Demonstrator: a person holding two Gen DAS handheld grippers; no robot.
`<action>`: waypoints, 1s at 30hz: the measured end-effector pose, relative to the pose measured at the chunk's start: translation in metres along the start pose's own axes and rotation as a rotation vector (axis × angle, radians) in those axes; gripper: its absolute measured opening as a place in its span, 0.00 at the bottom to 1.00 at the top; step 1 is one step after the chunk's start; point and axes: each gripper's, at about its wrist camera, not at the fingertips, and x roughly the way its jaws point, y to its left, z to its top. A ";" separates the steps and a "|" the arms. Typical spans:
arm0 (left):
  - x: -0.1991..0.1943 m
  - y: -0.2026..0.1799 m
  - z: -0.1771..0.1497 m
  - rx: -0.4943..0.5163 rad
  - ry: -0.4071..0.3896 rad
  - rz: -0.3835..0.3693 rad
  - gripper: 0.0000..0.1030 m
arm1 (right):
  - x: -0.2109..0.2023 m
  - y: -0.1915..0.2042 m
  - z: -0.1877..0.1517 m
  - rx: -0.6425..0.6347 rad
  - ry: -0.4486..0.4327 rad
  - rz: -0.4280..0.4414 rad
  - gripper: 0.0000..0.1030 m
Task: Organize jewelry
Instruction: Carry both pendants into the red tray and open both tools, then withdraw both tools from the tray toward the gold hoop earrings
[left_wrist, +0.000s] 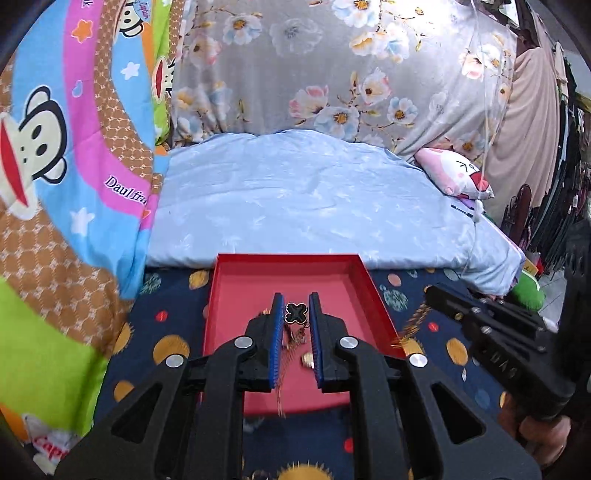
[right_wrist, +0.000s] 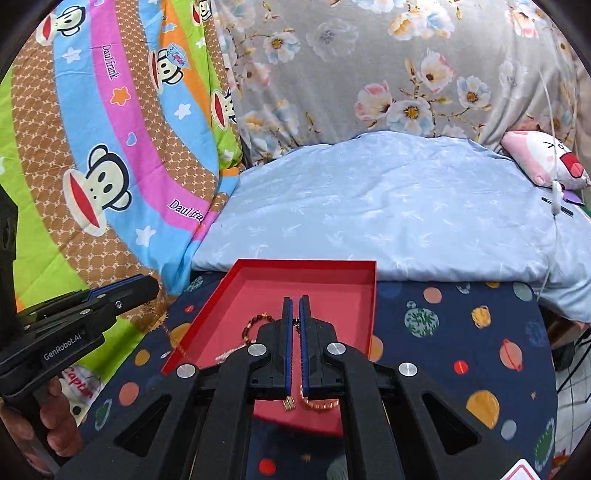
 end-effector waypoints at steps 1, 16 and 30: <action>0.006 0.000 0.003 0.003 0.003 0.000 0.12 | 0.010 0.001 0.003 -0.005 0.007 -0.002 0.02; 0.066 0.019 0.007 -0.050 0.053 0.032 0.13 | 0.084 0.013 -0.008 -0.022 0.103 0.019 0.03; 0.049 0.041 0.004 -0.172 -0.001 0.109 0.88 | 0.049 0.002 -0.013 0.040 -0.004 0.029 0.33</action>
